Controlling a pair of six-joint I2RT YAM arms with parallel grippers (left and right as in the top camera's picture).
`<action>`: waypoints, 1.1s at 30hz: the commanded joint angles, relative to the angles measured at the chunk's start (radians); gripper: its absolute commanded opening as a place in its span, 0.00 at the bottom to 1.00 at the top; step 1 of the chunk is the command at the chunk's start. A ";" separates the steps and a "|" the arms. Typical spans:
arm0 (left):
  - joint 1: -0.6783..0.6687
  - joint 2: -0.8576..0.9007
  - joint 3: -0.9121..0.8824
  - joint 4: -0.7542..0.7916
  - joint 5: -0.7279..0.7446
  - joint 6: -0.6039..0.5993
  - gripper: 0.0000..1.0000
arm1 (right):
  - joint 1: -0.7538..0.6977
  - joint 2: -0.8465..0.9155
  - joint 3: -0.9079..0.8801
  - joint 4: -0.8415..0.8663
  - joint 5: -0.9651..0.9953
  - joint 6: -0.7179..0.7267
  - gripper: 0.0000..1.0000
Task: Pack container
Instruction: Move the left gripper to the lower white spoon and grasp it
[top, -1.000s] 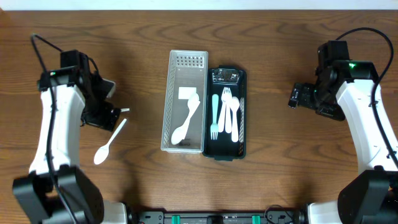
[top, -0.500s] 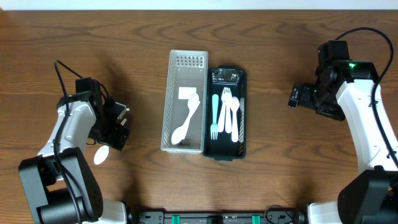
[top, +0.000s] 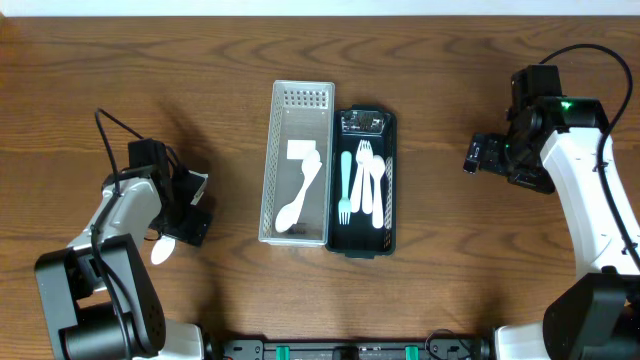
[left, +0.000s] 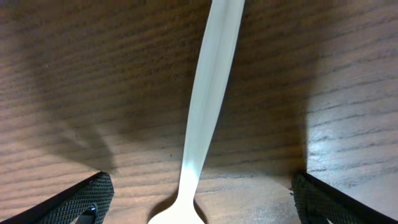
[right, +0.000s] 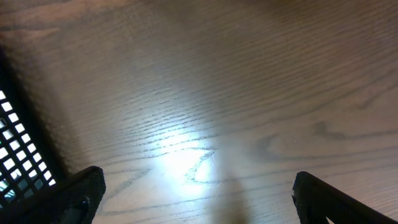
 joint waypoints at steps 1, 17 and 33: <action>0.005 0.007 -0.019 0.021 0.004 0.006 0.93 | -0.002 -0.008 0.004 -0.001 0.000 -0.018 0.99; 0.005 0.007 -0.019 0.022 0.004 0.006 0.36 | -0.002 -0.008 0.004 -0.004 0.000 -0.018 0.99; 0.005 0.007 -0.018 0.033 0.004 0.006 0.20 | -0.002 -0.008 0.004 -0.003 0.000 -0.018 0.99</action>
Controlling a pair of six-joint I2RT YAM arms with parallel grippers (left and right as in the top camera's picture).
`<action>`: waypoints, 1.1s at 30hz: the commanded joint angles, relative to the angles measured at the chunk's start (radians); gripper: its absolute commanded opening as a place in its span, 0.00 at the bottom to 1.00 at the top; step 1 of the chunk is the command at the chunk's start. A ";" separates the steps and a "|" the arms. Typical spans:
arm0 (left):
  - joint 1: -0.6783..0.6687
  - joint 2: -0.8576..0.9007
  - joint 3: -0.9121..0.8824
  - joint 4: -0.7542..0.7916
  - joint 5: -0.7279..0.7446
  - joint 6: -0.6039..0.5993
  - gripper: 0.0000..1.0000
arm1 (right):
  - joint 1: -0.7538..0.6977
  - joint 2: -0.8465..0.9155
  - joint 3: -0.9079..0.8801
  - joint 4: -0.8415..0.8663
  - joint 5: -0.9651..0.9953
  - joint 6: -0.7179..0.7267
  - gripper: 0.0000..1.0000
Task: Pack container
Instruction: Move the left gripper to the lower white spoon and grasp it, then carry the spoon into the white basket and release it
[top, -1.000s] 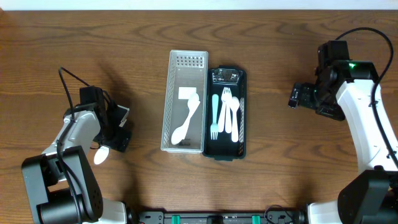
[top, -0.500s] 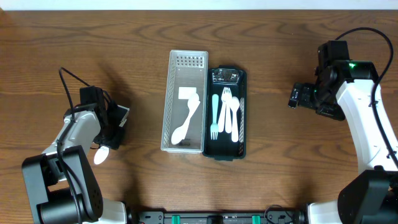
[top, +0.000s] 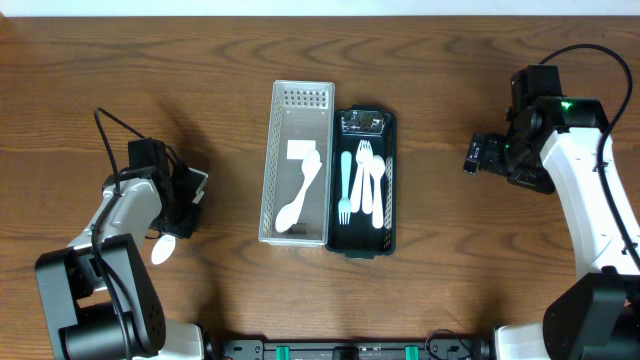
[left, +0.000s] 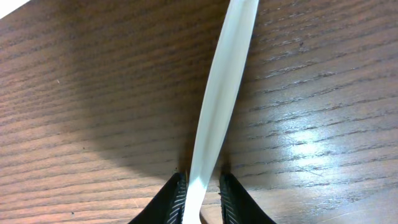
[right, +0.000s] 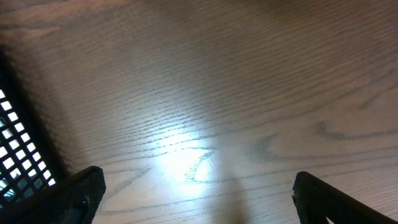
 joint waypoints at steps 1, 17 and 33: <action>0.005 0.006 -0.013 0.001 -0.004 0.006 0.19 | -0.002 -0.008 0.004 -0.002 0.000 -0.015 0.99; -0.017 -0.100 0.065 -0.019 -0.004 -0.102 0.06 | -0.002 -0.008 0.004 -0.002 0.000 -0.015 0.99; -0.343 -0.315 0.480 -0.332 -0.005 -0.375 0.06 | -0.002 -0.008 0.004 0.004 0.000 -0.015 0.99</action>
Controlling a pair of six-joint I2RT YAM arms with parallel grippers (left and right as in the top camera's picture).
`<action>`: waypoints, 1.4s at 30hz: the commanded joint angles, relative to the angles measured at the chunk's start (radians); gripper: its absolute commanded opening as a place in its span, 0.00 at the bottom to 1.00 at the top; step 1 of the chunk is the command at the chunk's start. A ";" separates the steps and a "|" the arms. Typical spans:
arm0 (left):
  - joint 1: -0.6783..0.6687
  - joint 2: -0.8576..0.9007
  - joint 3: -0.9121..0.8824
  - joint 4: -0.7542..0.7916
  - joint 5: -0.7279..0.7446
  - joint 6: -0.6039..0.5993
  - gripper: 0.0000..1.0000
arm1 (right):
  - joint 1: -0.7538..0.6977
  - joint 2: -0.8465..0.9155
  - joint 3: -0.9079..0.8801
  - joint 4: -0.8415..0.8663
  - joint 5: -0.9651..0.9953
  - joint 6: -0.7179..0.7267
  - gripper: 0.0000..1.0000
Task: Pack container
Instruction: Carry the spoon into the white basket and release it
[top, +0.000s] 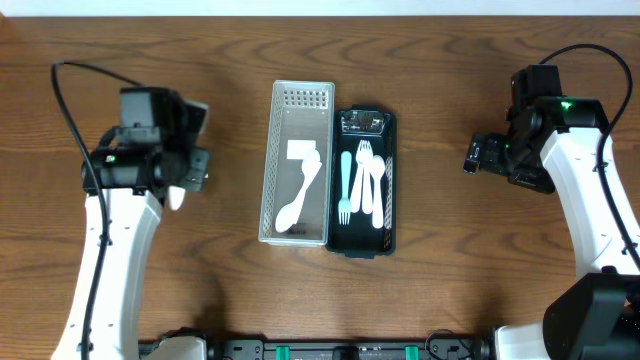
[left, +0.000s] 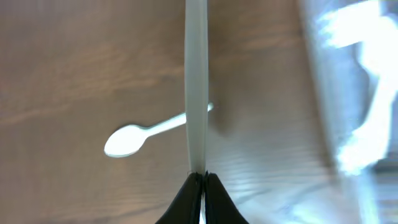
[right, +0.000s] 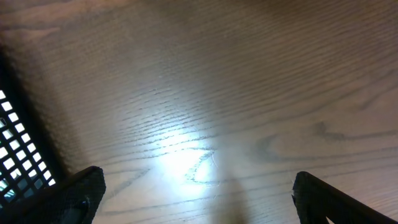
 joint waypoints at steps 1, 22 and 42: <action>-0.123 -0.005 0.093 -0.023 -0.003 -0.130 0.06 | -0.002 -0.008 0.004 0.003 -0.001 -0.015 0.99; -0.416 0.454 0.130 0.061 -0.002 -0.549 0.06 | -0.002 -0.008 0.004 -0.002 0.000 -0.015 0.99; -0.373 0.214 0.267 0.009 -0.091 -0.468 0.98 | -0.002 -0.008 0.004 -0.002 0.000 -0.015 0.99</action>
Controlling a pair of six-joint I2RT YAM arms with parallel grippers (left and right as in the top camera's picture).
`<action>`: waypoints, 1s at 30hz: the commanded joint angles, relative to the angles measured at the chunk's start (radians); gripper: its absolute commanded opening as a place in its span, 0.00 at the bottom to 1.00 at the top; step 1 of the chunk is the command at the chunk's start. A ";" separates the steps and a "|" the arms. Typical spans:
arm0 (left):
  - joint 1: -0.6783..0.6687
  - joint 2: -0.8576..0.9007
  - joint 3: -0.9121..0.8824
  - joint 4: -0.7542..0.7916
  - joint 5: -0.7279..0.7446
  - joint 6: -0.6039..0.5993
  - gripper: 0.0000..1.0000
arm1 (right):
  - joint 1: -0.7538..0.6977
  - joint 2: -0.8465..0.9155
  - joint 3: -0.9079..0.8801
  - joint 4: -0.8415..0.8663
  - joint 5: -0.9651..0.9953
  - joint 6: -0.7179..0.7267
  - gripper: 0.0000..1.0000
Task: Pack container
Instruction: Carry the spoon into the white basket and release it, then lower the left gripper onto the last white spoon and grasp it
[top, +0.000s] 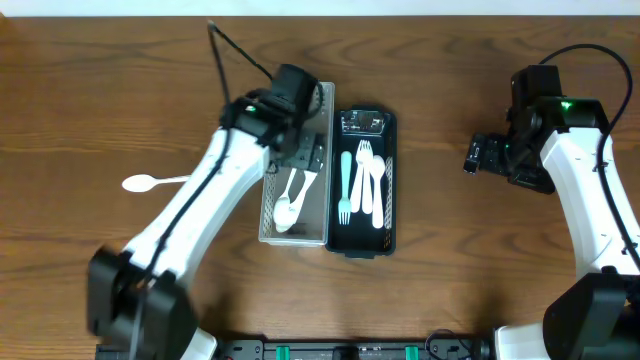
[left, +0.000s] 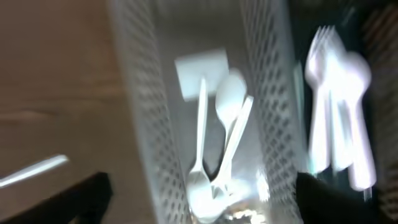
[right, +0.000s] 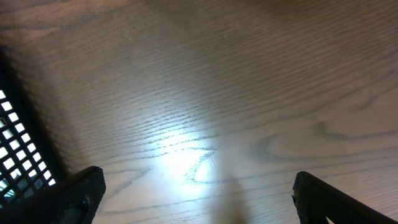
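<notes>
A white mesh basket (top: 265, 222) lies at the table's middle and holds two white spoons (top: 288, 200) and a white square piece (left: 200, 74). My left gripper (top: 303, 150) hovers open over the basket's far half, with nothing between its fingers. In the left wrist view the left gripper (left: 199, 202) looks down on the spoons (left: 217, 143), which lie side by side in the basket (left: 134, 124). Another white spoon (top: 150, 182) lies on the table to the left. My right gripper (top: 478, 155) stands open and empty at the right, shown over bare wood in its wrist view (right: 199, 199).
A black tray (top: 392, 190) touches the basket's right side and holds several white forks (top: 362, 185) and a teal one. The forks (left: 336, 118) show blurred in the left wrist view. The tray's mesh corner (right: 15, 143) sits left of my right gripper.
My left gripper was shut on a spoon above the table left of the basket. Now it is open over the basket, and that spoon lies inside beside the first one. The right arm has not moved.
My left gripper stood open round a spoon handle on the table at the far left. Then it was shut on the handle. Then it held the spoon up, nearer the basket. Now the spoon lies in the basket and the gripper is open.
</notes>
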 joint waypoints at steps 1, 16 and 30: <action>0.063 -0.132 0.045 -0.003 -0.072 -0.033 0.98 | -0.002 -0.008 0.004 -0.001 0.000 -0.015 0.99; 0.641 -0.159 0.020 -0.109 -0.068 -1.140 0.98 | -0.002 -0.008 0.004 -0.002 -0.001 -0.015 0.99; 0.674 0.277 0.020 -0.116 -0.022 -1.331 0.98 | -0.002 -0.008 0.004 -0.035 0.000 -0.015 0.99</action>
